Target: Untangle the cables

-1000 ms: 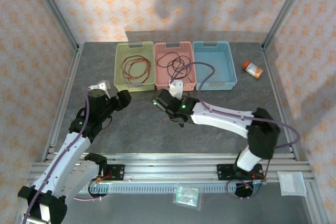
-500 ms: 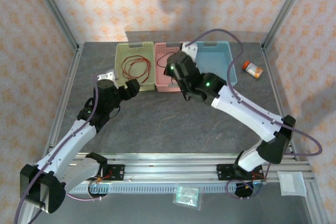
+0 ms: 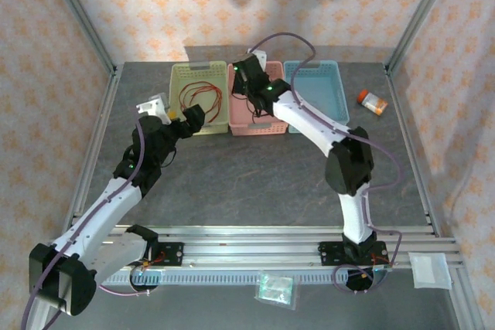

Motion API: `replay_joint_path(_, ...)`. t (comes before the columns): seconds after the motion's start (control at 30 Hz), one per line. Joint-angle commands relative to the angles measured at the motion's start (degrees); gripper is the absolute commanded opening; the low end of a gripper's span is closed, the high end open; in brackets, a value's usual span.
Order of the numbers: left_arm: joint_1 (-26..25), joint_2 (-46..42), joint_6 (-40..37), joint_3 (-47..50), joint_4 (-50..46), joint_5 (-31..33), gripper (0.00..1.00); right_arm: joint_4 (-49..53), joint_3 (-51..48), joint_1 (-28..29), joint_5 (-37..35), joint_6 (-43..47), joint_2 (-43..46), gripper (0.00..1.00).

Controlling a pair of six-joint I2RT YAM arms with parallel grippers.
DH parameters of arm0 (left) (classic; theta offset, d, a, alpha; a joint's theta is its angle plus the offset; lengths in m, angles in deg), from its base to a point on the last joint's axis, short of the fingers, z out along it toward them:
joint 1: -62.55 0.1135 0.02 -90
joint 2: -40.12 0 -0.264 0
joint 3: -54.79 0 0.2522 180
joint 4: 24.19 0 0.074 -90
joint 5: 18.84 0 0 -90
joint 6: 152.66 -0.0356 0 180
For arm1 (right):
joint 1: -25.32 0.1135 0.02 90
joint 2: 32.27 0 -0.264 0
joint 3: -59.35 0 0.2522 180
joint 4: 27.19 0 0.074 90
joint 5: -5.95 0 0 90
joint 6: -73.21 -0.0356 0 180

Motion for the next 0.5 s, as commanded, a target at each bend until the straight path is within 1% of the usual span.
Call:
replay_joint_path(0.0,0.1,-1.8,-3.3,2.5,3.6,6.0,0.99,0.3,3.8,-0.8,2.0,0.7,-2.6,0.12)
replay_joint_path(0.07,0.1,-2.9,-5.0,4.2,4.7,8.1,0.99,0.8,5.2,-0.9,3.8,0.0,-3.7,0.28)
replay_joint_path(0.13,0.4,-4.1,-7.2,6.2,6.1,9.4,0.99,0.4,5.3,-0.9,5.0,-0.4,-3.0,0.52)
replay_joint_path(0.17,0.5,-4.6,-8.0,6.9,6.6,9.8,0.99,0.0,4.8,-0.9,4.9,-0.5,-2.1,0.62)
replay_joint_path(0.23,1.3,-5.6,-9.8,8.9,8.4,10.9,0.99,-1.8,1.5,-0.9,3.6,-0.5,1.2,0.84)
replay_joint_path(0.27,1.8,-6.1,-11.2,9.9,9.5,10.4,0.99,-3.2,-1.0,-0.9,2.6,-0.4,3.4,0.91)
replay_joint_path(0.3,2.4,-6.7,-13.2,11.4,11.2,9.5,0.99,-5.6,-5.2,-0.9,1.6,-0.2,6.3,0.96)
replay_joint_path(0.33,2.7,-7.5,-15.0,13.4,13.5,9.7,0.99,-9.1,-10.6,-1.0,0.4,0.1,9.9,0.98)
replay_joint_path(0.4,3.5,-9.2,-17.6,18.2,19.4,11.4,0.99,-17.4,-22.7,-1.3,-1.6,0.9,17.3,1.00)
replay_joint_path(0.47,5.4,-10.4,-18.3,22.4,25.0,12.3,0.99,-24.5,-34.1,-2.4,-2.7,2.3,24.2,1.00)
